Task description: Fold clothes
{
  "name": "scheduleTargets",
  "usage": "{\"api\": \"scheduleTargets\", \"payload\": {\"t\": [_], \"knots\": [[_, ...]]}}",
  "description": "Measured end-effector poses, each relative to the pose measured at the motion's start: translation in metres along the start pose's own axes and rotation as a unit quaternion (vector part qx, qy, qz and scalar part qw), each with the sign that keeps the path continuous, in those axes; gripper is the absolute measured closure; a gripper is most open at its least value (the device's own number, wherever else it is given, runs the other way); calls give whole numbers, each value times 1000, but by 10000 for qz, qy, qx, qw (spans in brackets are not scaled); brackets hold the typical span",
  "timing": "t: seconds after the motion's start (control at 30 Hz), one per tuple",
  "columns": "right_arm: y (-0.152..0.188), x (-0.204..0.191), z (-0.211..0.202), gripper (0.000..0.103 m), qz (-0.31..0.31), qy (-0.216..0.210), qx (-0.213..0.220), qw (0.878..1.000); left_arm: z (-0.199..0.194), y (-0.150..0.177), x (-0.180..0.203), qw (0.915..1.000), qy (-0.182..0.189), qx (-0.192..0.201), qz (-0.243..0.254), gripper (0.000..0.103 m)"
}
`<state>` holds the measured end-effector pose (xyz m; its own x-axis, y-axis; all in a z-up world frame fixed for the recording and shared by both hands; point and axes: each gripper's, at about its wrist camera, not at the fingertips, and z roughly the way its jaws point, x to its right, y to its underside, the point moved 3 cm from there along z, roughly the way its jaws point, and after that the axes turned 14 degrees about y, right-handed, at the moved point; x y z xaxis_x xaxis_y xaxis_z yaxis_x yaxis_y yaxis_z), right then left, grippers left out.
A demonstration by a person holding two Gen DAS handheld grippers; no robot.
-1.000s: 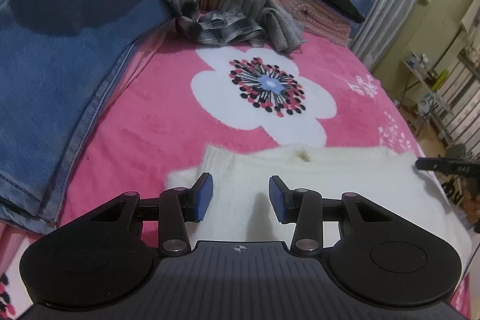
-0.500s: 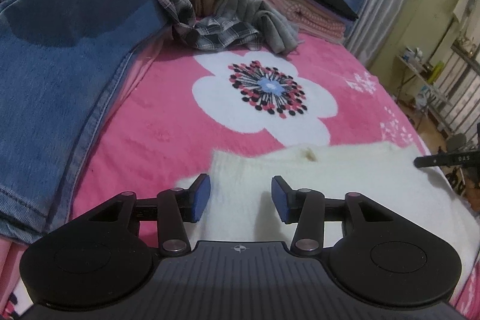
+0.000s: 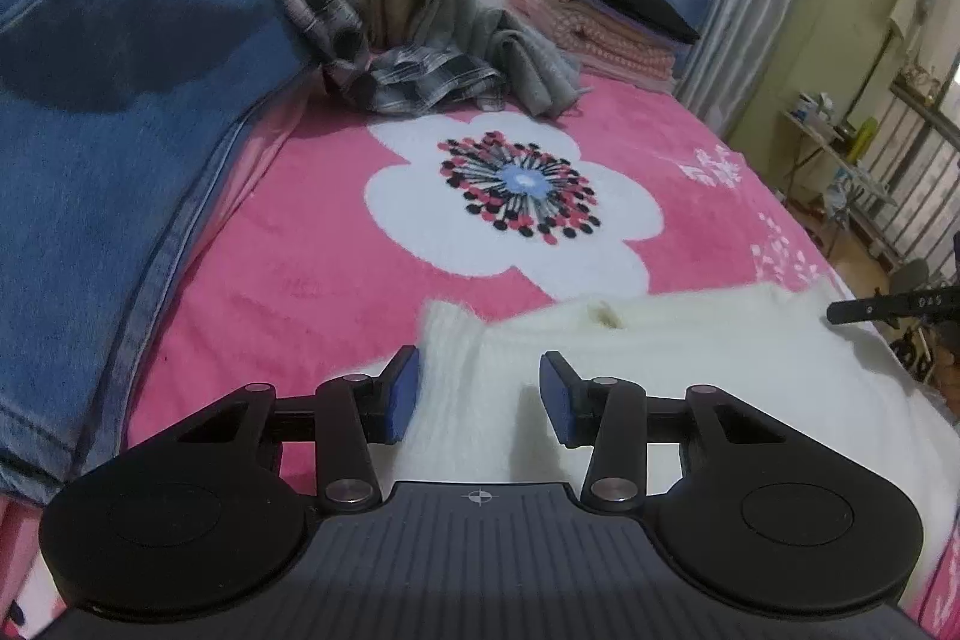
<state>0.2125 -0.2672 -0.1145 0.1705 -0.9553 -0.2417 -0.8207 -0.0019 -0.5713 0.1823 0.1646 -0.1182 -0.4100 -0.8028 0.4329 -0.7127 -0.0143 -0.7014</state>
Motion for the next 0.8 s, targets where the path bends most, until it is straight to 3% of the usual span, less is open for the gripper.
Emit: {"api": "scheduleTargets", "payload": {"t": [0.07, 0.1, 0.13, 0.17, 0.43, 0.57, 0.7, 0.8], "knots": [[-1, 2, 5, 72, 117, 7, 17, 9999, 1, 1, -3, 10000, -35, 15, -88, 68], [0, 2, 5, 77, 155, -15, 57, 9999, 0, 2, -2, 9999, -91, 77, -75, 73], [0, 1, 5, 94, 184, -45, 109, 9998, -1, 3, 0, 9998, -141, 141, -49, 87], [1, 0, 2, 94, 174, -55, 182, 9997, -3, 3, 2, 9997, -183, 187, -13, 94], [-5, -9, -47, 96, 89, 130, 1211, 9925, -39, -7, 17, 9956, -340, 875, 69, 96], [-23, -10, -53, 96, 65, 175, 1473, 9889, -40, -25, 10, 9940, -358, 1036, -27, 96], [-34, -5, -34, 96, 102, 290, 1400, 9897, -19, -33, -3, 9954, -433, 854, -63, 96], [-26, 2, -9, 96, 186, 459, 1110, 9926, 1, -25, -14, 9968, -507, 592, -151, 96]]}}
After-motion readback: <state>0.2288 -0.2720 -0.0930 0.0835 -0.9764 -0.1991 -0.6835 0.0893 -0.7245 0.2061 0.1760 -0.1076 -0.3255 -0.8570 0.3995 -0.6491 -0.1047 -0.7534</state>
